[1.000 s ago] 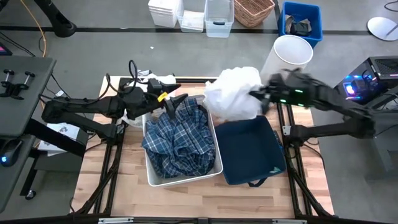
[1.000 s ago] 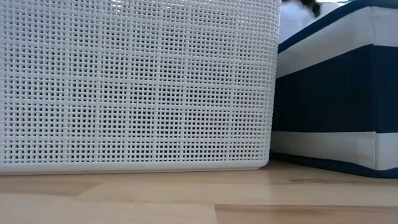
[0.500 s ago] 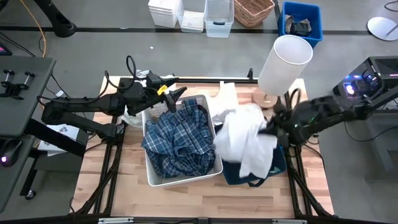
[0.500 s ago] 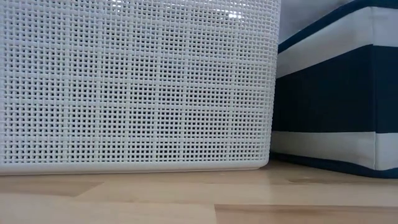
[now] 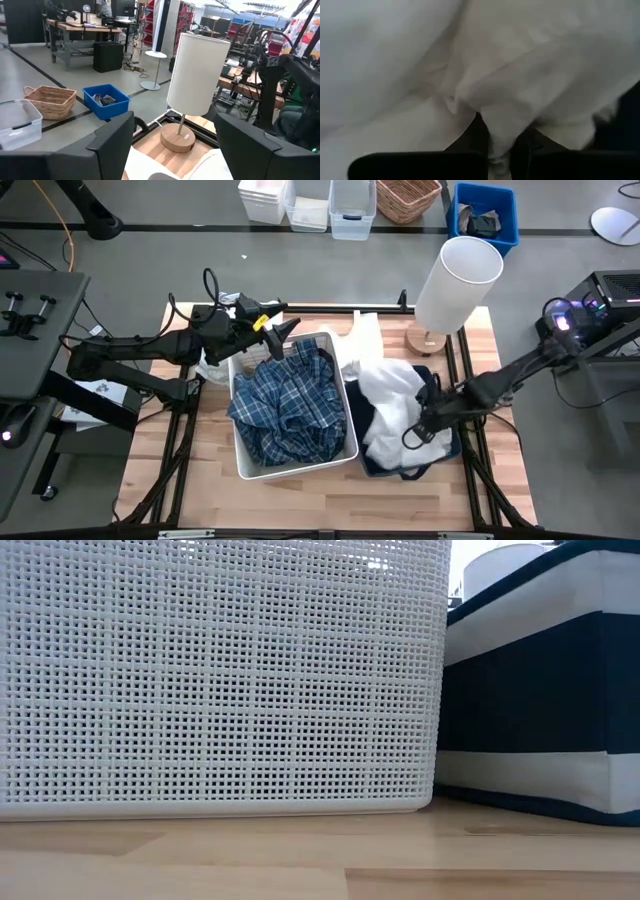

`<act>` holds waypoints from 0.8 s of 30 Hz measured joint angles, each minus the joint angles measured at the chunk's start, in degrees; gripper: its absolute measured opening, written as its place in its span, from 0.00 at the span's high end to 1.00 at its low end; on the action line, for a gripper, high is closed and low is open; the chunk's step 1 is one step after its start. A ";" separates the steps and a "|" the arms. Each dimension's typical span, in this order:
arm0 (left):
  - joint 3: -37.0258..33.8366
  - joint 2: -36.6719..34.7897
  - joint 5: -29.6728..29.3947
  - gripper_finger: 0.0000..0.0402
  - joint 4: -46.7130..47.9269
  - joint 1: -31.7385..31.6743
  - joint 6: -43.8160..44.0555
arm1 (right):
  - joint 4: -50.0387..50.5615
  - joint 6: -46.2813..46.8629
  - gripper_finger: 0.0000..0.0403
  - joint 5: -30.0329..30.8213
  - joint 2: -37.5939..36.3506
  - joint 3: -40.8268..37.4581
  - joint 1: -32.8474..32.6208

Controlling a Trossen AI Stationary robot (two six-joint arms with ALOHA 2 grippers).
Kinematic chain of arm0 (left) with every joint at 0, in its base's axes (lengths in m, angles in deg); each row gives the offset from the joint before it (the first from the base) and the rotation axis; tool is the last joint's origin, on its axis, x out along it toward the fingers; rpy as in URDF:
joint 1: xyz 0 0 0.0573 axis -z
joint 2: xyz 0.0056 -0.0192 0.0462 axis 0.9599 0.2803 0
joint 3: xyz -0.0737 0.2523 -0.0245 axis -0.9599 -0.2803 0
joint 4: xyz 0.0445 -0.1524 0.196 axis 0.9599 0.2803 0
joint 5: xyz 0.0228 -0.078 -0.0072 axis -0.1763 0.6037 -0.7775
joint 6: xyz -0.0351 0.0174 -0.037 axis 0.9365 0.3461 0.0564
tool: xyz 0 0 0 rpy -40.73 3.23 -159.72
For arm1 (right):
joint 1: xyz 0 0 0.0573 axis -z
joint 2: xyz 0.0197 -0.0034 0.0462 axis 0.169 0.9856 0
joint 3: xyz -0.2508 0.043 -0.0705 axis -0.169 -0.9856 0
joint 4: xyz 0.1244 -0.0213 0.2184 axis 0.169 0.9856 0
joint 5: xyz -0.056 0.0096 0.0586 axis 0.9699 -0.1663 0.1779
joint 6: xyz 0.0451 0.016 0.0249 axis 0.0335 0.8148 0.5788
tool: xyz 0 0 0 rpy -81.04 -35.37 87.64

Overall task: Sort clothes
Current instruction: Put the white shirt into the blue laundry bin

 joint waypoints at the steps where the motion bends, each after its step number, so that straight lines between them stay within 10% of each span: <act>1: 0.00 0.00 0.00 0.34 0.00 -0.01 0.00 | 0.79 1.99 0.93 -1.16 0.75 -1.28 0.01; 13: -0.02 0.00 0.00 0.34 0.02 -0.01 0.00 | -9.12 4.55 0.92 -7.24 9.66 -6.62 0.85; 24: -0.02 0.00 0.02 0.34 0.11 -0.01 -0.04 | -12.95 -8.88 0.38 -15.78 10.05 0.68 4.85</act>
